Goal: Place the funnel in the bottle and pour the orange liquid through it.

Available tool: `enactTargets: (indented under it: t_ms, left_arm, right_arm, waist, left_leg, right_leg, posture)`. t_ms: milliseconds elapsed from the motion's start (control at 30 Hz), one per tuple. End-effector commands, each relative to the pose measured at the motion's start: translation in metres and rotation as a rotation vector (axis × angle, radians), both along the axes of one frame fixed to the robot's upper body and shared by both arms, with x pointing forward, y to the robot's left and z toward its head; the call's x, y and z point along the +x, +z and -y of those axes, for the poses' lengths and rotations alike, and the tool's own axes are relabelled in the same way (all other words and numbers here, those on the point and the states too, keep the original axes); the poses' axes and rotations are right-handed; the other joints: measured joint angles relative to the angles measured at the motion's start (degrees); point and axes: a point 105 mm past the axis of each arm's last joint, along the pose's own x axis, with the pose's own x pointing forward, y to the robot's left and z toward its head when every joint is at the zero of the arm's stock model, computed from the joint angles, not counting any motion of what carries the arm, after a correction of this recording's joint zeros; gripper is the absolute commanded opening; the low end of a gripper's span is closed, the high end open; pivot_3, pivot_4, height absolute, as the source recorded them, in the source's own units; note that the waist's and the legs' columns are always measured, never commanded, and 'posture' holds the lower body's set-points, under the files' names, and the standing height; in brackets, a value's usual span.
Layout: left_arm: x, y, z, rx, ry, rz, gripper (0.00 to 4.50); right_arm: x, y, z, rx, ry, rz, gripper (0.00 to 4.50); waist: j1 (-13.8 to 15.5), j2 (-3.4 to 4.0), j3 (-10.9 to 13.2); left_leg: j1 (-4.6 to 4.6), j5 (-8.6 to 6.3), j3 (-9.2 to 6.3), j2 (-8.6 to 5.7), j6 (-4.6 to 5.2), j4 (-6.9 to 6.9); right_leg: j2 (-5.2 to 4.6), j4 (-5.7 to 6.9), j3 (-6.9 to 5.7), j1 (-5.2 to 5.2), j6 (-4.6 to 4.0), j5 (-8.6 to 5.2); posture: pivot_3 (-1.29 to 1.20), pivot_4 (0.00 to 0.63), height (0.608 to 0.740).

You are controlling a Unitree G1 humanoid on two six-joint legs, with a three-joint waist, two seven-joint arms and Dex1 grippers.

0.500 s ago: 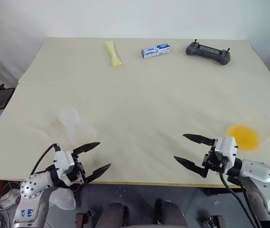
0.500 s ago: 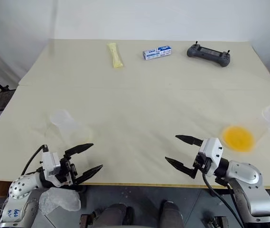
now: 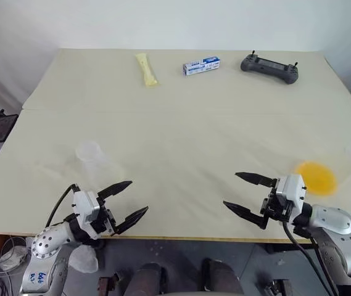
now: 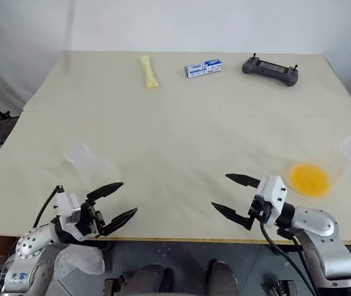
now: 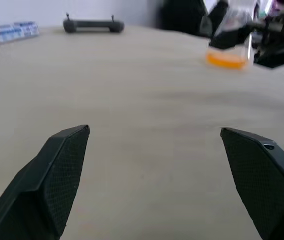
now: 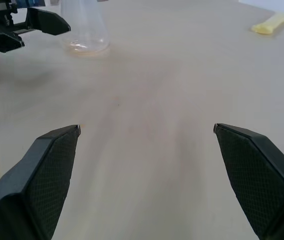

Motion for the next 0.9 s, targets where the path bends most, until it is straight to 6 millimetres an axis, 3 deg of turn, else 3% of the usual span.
enactTargets:
  t_ms: [33,233,300,467,567,700,900]
  left_arm:
    - [-0.013,0.017,-0.017,-0.026,0.08,0.026,4.47]
    - [-0.038,0.016,-0.046,-0.021,0.198,-0.032,4.47]
    - [-0.045,0.014,-0.068,-0.021,0.274,-0.054,4.47]
    - [-0.034,0.026,-0.105,0.01,0.449,0.008,4.47]
    - [-0.023,0.032,-0.107,0.034,0.451,0.053,4.47]
    - [-0.001,0.043,-0.092,0.043,0.386,0.106,4.47]
    - [0.026,0.053,-0.086,0.053,0.339,0.152,4.47]
  right_arm:
    - [0.001,0.003,-0.001,0.006,0.037,0.001,4.5]
    - [0.009,-0.001,-0.003,0.009,0.078,0.001,4.5]
    - [0.015,-0.001,-0.006,0.011,0.095,0.005,4.5]
    - [0.021,-0.004,-0.007,0.011,0.109,0.01,4.5]
    - [0.021,-0.006,-0.006,0.011,0.111,0.011,4.5]
    - [0.02,-0.008,-0.004,0.012,0.107,0.013,4.5]
    - [0.017,-0.011,0.001,0.012,0.079,0.016,4.5]
  waist:
    - [-0.1,0.0,0.0]
    - [-0.1,-0.06,0.1]
    - [0.0,-0.11,0.1]
    - [0.2,-0.1,0.2]
    - [0.2,-0.09,0.2]
    - [0.1,-0.1,0.2]
    - [0.0,-0.09,0.2]
  left_leg:
    - [0.0,-0.01,-0.01,0.04,-0.02,0.0]
    - [-0.03,-0.03,-0.04,0.06,-0.03,0.0]
    - [-0.02,-0.03,-0.04,0.05,-0.03,0.01]
    - [-0.04,-0.03,-0.14,0.05,-0.03,0.02]
    - [-0.07,-0.04,-0.17,0.03,-0.05,0.02]
    - [-0.09,-0.03,-0.16,-0.01,-0.03,0.02]
    - [-0.05,-0.02,-0.16,-0.02,-0.02,0.02]
  right_leg:
    - [0.01,0.01,0.0,0.0,0.0,0.0]
    - [0.0,-0.15,0.0,0.01,-0.03,-0.02]
    - [-0.03,-0.24,0.0,0.01,-0.05,-0.03]
    - [-0.04,-0.22,-0.03,0.01,-0.15,-0.08]
    - [-0.02,-0.12,-0.07,0.0,-0.14,-0.08]
    - [0.06,0.0,-0.12,0.0,-0.1,-0.05]
    - [0.2,0.19,-0.23,-0.02,-0.09,-0.05]
  posture:
    - [0.0,0.15,0.74]
    - [0.0,0.15,0.74]
    - [0.0,0.15,0.74]
    - [0.0,0.15,0.74]
    - [0.0,0.15,0.74]
    - [0.0,0.15,0.74]
    - [0.0,0.15,0.74]
